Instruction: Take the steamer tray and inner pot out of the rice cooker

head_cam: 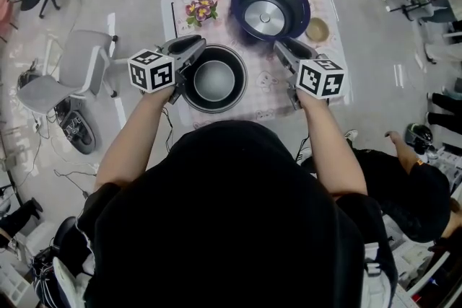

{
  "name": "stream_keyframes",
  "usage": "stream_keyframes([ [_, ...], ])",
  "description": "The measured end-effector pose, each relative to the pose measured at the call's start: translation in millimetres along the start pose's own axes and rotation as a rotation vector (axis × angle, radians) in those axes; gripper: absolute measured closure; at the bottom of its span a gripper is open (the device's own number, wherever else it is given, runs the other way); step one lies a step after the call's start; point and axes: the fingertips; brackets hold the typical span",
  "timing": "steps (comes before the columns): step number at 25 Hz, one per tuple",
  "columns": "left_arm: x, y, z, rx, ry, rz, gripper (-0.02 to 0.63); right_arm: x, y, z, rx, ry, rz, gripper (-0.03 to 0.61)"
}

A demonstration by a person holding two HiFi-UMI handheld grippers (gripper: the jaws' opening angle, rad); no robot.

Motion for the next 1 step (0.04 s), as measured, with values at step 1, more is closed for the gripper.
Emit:
stream_keyframes([
  [1,-0.6,1.2,-2.1,-0.003,0.001,-0.001,0.523,2.0,1.7,-1.1,0.001,-0.003,-0.006,0.437],
])
Point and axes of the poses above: the fingertips, and each gripper's own axes: x backward along the fingers, z to its left, y out of its top, and after that the axes turned 2 degrees about -y, right-handed
